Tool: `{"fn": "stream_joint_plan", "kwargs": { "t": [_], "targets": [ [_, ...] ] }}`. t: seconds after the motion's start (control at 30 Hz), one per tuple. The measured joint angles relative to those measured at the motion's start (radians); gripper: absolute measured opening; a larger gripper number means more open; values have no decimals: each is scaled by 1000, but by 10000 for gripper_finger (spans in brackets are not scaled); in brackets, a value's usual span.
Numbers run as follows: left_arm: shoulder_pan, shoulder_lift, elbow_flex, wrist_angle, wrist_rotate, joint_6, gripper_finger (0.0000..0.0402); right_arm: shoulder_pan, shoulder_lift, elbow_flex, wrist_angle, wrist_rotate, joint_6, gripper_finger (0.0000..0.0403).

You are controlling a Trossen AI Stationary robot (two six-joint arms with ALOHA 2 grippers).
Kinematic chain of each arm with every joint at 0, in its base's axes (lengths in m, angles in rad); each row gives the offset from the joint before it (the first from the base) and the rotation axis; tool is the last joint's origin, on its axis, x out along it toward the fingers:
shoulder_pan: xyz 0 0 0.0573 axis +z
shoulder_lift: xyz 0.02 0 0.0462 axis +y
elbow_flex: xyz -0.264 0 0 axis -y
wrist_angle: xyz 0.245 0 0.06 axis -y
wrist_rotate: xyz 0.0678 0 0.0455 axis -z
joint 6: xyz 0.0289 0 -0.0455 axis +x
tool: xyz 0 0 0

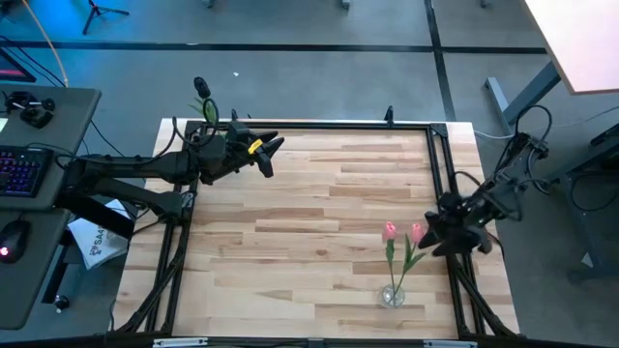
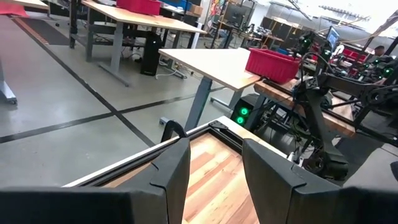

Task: Sort flowers into vase by color
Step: Return to Home Position

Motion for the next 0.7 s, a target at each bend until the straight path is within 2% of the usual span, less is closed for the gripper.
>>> {"fn": "stream_joint_plan", "kwargs": {
  "t": [0.2, 0.3, 0.37, 0.53, 0.6, 0.7],
  "targets": [
    [0, 0, 0, 22, 41, 61, 136, 0, -3, 0, 263, -13, -105, 228],
    [0, 0, 0, 85, 55, 110, 136, -6, -3, 0, 352, 31, -220, 220],
    [0, -1, 0, 163, 57, 154, 136, -20, -3, 0, 392, 120, -338, 212],
    [0, -17, 1, 408, 84, 295, 136, -84, -3, 0, 500, 426, -630, 177],
    [0, -28, 2, 470, 99, 328, 136, -127, -2, 12, 521, 497, -728, 152],
    [0, -45, 27, 473, 120, 334, 135, -206, 3, 53, 497, 533, -832, 94]
  ]
}}
